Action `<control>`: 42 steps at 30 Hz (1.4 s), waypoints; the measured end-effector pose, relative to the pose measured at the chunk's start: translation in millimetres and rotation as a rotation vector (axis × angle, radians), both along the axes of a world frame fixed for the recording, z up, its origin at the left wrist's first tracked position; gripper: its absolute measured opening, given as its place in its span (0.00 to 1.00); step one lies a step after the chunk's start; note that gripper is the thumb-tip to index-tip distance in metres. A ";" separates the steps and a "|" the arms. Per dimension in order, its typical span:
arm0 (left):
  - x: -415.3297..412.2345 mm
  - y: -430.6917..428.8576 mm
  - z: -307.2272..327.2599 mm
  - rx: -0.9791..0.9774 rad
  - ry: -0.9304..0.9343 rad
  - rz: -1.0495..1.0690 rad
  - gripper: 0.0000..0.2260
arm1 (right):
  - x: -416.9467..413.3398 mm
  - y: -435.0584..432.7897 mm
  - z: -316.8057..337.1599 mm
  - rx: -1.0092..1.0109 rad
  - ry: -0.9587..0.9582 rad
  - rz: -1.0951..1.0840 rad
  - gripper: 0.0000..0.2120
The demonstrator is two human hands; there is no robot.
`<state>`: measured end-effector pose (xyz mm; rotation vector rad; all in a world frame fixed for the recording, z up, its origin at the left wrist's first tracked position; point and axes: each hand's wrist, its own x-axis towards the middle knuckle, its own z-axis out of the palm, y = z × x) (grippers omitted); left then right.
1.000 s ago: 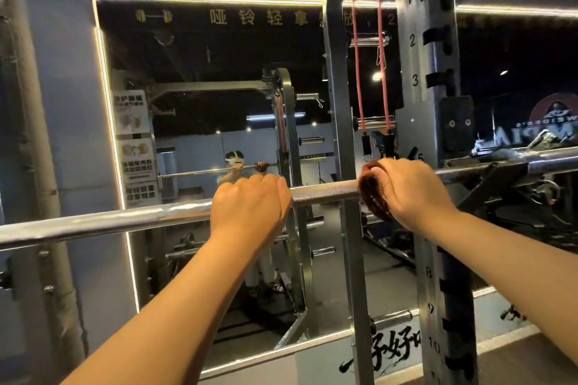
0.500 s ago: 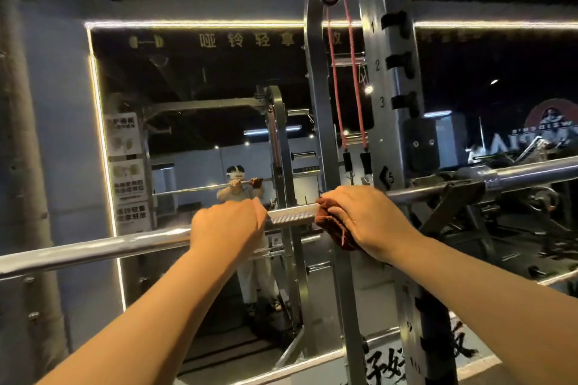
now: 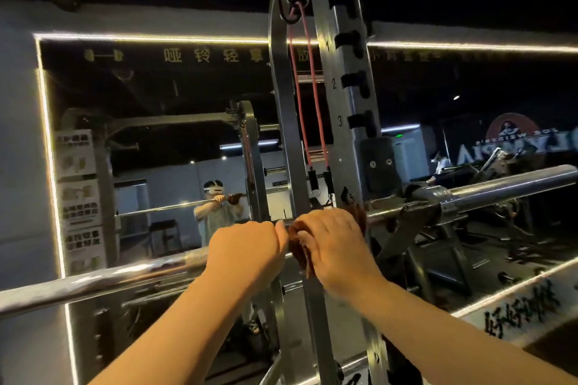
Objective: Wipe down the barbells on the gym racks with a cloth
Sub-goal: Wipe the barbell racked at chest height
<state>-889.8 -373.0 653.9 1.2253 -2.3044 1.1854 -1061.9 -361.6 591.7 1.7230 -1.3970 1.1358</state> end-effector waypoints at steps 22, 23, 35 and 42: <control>-11.9 0.1 -6.7 -0.103 0.166 -0.044 0.12 | -46.0 -2.5 42.1 0.130 -0.071 -0.079 0.22; -11.4 -0.5 -6.9 -0.108 0.164 -0.044 0.12 | -45.0 -2.7 41.5 0.111 -0.064 -0.073 0.23; -18.7 -3.9 -6.2 -0.017 0.213 0.044 0.15 | -50.6 13.4 13.7 0.088 -0.022 -0.107 0.24; -51.8 -4.6 20.7 0.247 0.250 0.070 0.14 | -38.1 10.4 20.2 0.145 -0.006 -0.202 0.25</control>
